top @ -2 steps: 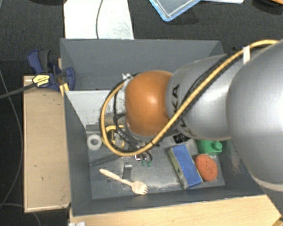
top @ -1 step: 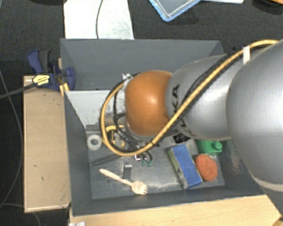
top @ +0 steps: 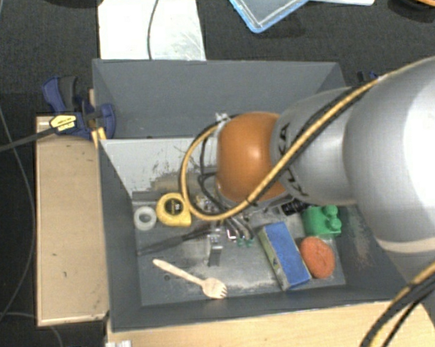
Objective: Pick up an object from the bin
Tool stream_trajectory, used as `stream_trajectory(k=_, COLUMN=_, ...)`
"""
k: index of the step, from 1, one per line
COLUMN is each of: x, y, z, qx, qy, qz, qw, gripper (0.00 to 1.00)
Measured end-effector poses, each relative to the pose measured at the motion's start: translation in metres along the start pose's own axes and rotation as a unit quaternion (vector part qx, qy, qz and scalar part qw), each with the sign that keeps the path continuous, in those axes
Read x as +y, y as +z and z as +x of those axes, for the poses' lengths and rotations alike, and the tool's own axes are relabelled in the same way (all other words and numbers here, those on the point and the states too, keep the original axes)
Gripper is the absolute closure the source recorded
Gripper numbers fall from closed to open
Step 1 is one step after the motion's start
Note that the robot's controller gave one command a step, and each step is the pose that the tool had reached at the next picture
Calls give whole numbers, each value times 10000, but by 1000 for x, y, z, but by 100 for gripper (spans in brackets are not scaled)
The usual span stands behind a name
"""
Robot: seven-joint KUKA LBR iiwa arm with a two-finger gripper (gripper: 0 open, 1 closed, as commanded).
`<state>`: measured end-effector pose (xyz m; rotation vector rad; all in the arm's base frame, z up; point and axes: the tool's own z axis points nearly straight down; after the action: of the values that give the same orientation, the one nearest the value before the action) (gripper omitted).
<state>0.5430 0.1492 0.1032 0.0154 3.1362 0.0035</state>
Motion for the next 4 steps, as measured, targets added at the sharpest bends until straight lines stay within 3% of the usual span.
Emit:
stream_trajectory(k=1, x=-22, y=13, z=11, qx=-27, qy=449, qz=-30, qw=9990, gripper=100)
stream_trajectory(k=2, x=-23, y=13, z=12, qx=-26, qy=449, qz=-29, qw=9990, gripper=100)
stream_trajectory(k=3, x=-21, y=18, z=13, qx=-55, qy=-1109, qz=-16, qw=9938, gripper=100)
stream_trajectory(k=4, x=-31, y=27, z=-21, qx=-82, qy=-2687, qz=-27, qw=9632, gripper=100)
